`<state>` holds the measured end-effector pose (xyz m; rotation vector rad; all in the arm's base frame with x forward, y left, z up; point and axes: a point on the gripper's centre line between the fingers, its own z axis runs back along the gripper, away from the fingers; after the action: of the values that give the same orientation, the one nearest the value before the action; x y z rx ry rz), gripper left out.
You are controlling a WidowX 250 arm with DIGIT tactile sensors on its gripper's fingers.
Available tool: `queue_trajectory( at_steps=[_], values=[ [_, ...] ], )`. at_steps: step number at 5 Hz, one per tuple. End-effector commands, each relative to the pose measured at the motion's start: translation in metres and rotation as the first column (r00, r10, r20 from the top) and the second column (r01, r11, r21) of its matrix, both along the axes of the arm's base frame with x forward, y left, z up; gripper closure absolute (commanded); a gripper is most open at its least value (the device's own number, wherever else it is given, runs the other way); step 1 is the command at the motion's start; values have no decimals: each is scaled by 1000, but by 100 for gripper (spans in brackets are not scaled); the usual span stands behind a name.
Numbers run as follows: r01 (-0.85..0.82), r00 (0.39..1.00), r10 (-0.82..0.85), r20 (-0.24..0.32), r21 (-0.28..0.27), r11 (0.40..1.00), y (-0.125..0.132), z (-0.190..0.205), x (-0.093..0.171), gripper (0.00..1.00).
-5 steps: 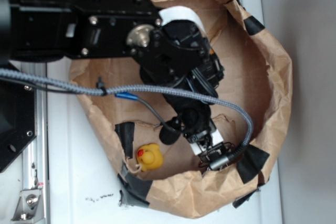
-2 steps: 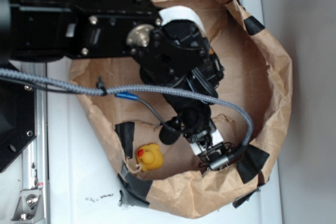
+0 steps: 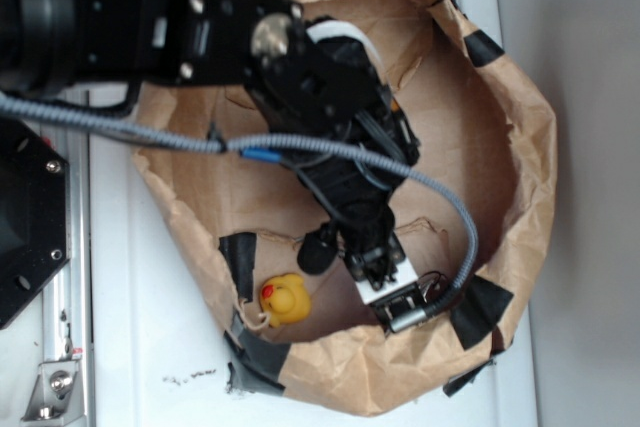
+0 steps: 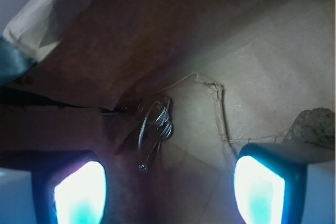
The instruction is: Grab the silver keys.
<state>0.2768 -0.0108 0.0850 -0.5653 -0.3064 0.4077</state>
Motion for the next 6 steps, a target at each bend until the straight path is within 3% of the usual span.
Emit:
queue_trajectory(
  at_steps=[1,2,3,4,6],
  values=[
    [6,999,-9,46,71,997,5,-7,8,0],
    [6,998,-13,66,101,995,2,-9,10,0],
    [45,998,-48,42,81,996,-9,-14,9,0],
    [79,995,-81,52,45,996,-20,-9,6,0],
    [109,992,-111,63,33,993,-37,-20,12,0]
  ],
)
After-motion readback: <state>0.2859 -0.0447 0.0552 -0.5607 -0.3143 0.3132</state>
